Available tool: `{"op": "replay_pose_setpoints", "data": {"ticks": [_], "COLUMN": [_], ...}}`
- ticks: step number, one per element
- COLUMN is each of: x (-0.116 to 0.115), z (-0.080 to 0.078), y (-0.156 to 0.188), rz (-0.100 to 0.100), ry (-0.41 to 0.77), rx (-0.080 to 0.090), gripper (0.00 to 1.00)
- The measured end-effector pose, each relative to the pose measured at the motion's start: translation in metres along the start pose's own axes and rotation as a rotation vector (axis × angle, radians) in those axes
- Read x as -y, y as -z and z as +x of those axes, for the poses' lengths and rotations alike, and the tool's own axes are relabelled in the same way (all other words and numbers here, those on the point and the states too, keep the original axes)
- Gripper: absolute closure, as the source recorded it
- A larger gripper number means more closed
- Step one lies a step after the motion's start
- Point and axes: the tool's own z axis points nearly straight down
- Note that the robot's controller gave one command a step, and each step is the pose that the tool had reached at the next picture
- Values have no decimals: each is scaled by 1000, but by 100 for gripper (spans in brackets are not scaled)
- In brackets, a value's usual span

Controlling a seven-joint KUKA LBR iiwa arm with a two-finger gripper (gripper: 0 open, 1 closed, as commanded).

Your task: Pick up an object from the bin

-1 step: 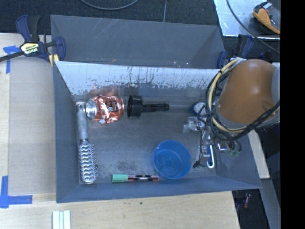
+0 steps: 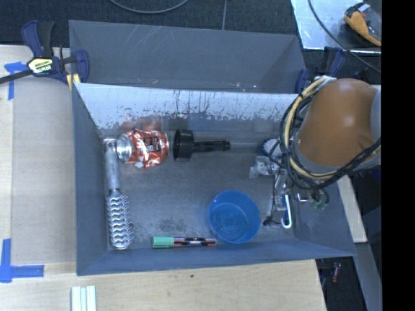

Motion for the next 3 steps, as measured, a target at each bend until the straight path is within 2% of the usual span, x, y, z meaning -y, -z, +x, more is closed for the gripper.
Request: {"op": "replay_pose_setpoints", "data": {"ticks": [1, 2, 3], "x": [-31, -82, -85], "z": [10, -16, -13], "y": [-40, -50, -81], "rz": [-2, -1, 1], "ry": [278, 315, 365], "rx": [-4, 3, -2], "gripper": [0, 0, 0]}}
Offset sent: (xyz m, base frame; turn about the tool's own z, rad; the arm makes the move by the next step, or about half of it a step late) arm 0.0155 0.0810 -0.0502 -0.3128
